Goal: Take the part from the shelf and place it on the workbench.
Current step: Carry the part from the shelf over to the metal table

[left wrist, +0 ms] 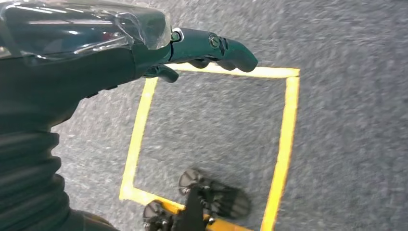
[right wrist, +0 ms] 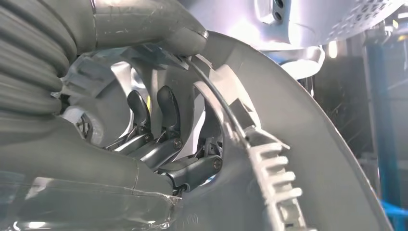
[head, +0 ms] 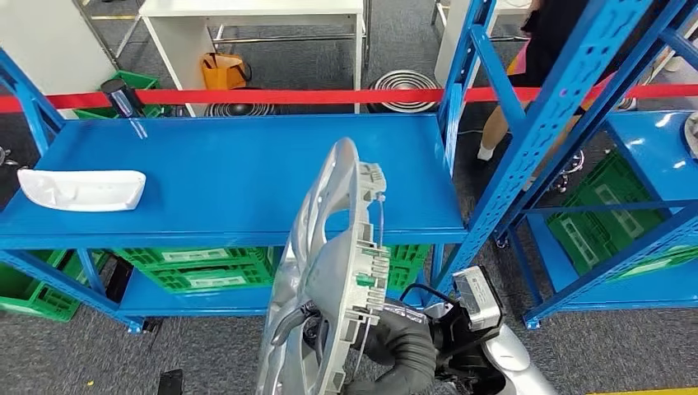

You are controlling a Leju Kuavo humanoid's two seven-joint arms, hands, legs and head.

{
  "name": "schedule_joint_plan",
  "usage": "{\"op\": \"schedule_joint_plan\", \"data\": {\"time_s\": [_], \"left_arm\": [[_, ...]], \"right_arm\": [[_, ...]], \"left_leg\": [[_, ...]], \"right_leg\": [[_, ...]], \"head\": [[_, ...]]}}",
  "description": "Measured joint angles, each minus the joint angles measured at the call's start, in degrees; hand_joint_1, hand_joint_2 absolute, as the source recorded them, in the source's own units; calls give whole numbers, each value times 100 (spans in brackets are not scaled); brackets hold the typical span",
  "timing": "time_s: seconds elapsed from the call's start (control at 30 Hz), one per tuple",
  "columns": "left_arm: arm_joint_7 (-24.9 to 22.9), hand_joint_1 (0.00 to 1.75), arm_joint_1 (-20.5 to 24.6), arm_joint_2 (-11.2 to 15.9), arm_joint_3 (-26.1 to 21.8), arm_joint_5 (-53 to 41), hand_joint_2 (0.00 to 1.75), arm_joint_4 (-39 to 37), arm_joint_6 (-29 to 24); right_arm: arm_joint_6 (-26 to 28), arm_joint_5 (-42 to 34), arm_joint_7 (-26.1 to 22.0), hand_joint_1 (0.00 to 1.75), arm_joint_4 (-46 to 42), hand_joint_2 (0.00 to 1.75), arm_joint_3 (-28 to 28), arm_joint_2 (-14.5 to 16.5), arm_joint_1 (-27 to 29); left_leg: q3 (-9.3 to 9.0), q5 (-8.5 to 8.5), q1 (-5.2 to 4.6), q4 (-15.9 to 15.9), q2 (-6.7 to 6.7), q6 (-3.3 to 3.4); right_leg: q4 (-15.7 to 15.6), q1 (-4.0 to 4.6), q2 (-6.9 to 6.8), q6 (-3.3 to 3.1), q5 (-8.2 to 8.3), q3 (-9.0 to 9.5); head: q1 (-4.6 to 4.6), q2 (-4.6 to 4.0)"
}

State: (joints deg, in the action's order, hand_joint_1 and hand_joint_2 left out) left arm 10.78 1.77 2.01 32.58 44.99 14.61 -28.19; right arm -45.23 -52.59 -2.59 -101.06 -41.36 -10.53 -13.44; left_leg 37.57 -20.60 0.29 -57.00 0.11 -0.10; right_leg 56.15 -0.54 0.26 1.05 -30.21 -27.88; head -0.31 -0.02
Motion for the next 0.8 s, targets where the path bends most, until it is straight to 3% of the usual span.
{"op": "schedule_joint_plan", "data": {"time_s": [0.03,0.1,0.17,0.2,0.23,0.27,0.33,0.4,0.47,0.53,0.57,0.6,0.67,0.7,0.73,0.77,0.8], "left_arm": [[-6,0,-20,2,-9,4,175,-17,20],[-7,0,-48,8,-23,5,175,-43,35],[-8,0,-57,11,-30,6,175,-59,38],[-9,0,-58,13,-31,6,175,-66,37],[-9,0,-58,14,-31,6,175,-71,37],[-9,0,-57,14,-31,6,175,-75,38],[-9,0,-50,17,-31,6,175,-78,39],[-9,0,-36,26,-31,5,175,-79,39],[-11,0,-29,33,-31,4,175,-85,40],[-67,0,-27,32,-32,-2,175,-93,88],[-125,0,-23,31,-32,-20,175,-97,152],[-204,0,-18,29,-30,-48,175,-100,239],[-374,0,-17,31,-16,-122,175,-106,445],[-460,0,-22,31,-4,-153,175,-112,549],[-534,0,-26,32,14,-176,175,-119,648],[-597,0,-29,33,32,-199,175,-127,737],[-649,0,-31,35,56,-219,175,-135,818]], "right_arm": [[-8,0,0,175,1,175,-1,11,-3],[-13,1,1,175,2,175,-2,37,-6],[-15,1,1,175,8,175,-3,53,-5],[-16,1,1,175,14,175,-4,55,-4],[-16,1,1,175,20,175,-5,55,-3],[-17,1,1,175,25,175,-5,55,-2],[-18,1,1,175,30,175,-5,56,-2],[-20,1,1,175,30,175,-5,62,-5],[-22,2,1,175,30,175,-7,69,-8],[-38,3,1,175,31,175,-5,69,-6],[-60,4,1,175,31,175,-1,67,-8],[-87,5,1,175,32,175,4,66,-10],[-147,8,1,175,34,175,14,67,-12],[-169,8,1,175,37,175,17,68,-10],[-185,8,1,175,40,175,19,69,-9],[-196,7,-1,175,43,175,19,70,-11],[-203,6,-5,175,45,175,19,71,-15]], "left_leg": [[29,-63,13,-35,-7,-38],[145,-490,39,-373,-18,-115],[316,-1053,50,-1086,-17,-180],[364,-1194,53,-1422,-17,-201],[337,-1198,56,-1611,-17,-210],[216,-1097,58,-1607,-17,-207],[-325,-838,57,-1012,-23,-159],[-913,-845,32,-188,-33,-78],[-1109,-912,-10,170,-36,6],[-1034,-792,-17,225,-13,103],[-980,-715,-8,257,3,158],[-912,-630,5,285,18,202],[-741,-482,5,282,33,243],[-644,-407,1,272,38,239],[-538,-334,-3,259,43,232],[-432,-266,-4,240,46,221],[-326,-202,-4,215,48,205]], "right_leg": [[-7,-14,-7,-58,47,-32],[-25,-50,-27,-167,170,-114],[-15,-41,-37,-205,294,-245],[-7,-38,-38,-202,356,-327],[3,-35,-38,-193,413,-410],[15,-33,-36,-182,466,-490],[32,-28,-30,-147,562,-615],[37,-5,-31,-89,657,-686],[21,0,-41,-8,754,-714],[25,-2,-43,55,785,-753],[123,2,-39,46,683,-814],[330,8,-36,11,485,-905],[1053,1,-33,-62,-45,-1135],[1428,-3,-33,-54,-211,-1216],[1684,-12,-33,-8,-255,-1230],[1761,-22,-33,60,-186,-1157],[1635,-35,-33,130,-57,-978]], "head": [[1,0],[-2,0],[-7,0],[-7,0],[-8,0],[-9,0],[-10,0],[-7,0],[-5,0],[-5,0],[2,0],[9,0],[19,0],[17,0],[17,0],[18,0],[17,0]]}}
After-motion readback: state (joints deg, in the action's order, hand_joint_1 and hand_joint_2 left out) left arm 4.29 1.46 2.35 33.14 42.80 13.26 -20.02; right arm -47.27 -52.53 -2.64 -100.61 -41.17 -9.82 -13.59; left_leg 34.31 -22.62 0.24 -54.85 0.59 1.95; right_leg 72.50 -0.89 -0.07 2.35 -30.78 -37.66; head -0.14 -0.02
